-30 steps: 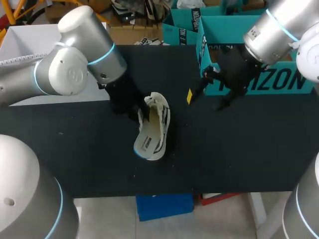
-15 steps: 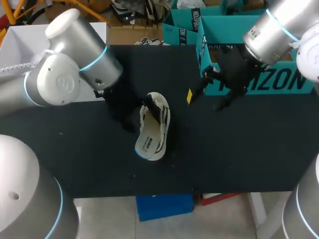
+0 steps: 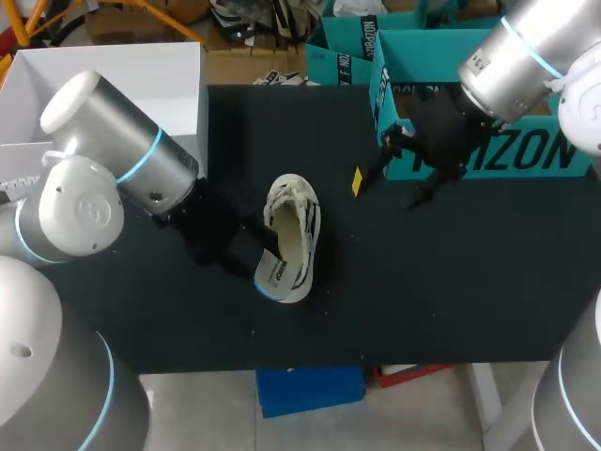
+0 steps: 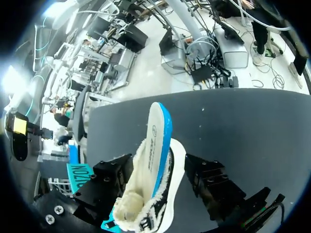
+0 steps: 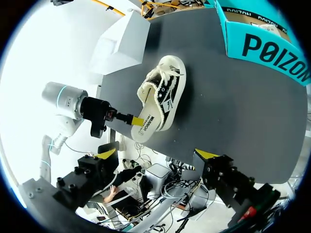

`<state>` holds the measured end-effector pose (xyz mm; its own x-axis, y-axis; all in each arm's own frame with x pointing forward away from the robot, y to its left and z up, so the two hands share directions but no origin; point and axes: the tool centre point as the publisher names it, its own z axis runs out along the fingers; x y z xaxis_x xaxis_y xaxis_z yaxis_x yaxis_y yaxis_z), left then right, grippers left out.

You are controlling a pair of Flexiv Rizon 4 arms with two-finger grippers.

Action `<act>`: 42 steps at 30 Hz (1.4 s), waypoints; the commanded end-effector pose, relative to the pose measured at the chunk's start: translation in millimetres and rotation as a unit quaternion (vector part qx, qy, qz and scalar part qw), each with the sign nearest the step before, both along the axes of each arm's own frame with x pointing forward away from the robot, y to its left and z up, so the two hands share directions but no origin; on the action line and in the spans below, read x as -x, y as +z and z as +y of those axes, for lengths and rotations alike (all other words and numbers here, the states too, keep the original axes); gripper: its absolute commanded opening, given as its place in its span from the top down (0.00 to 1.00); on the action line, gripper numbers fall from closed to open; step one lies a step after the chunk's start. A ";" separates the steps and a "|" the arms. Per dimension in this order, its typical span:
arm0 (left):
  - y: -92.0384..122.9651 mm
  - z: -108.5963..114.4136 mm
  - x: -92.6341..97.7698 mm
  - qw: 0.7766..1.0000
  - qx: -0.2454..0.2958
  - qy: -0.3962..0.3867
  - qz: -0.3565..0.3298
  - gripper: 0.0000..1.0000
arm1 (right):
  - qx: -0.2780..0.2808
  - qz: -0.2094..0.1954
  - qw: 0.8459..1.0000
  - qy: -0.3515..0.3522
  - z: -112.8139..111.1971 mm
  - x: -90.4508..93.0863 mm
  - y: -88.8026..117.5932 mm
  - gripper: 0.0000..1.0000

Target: Take the shoe out of the shoebox, open the shoe tongue, remove and reinsert the insole, then place the shoe into the shoebox

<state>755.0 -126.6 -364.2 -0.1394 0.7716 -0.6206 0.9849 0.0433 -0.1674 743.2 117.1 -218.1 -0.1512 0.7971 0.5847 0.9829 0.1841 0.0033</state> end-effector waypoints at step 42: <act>92.4 -25.2 82.3 0.969 0.231 0.023 -0.084 1.00 | 0.000 0.000 1.000 0.000 0.7 -0.6 -0.1 0.00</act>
<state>684.1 -159.3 -276.3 -0.0427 0.4299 -0.9019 0.9989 0.0358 -0.0302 743.3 117.2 -218.1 -0.1513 0.7971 0.5846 0.9829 0.1842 0.0034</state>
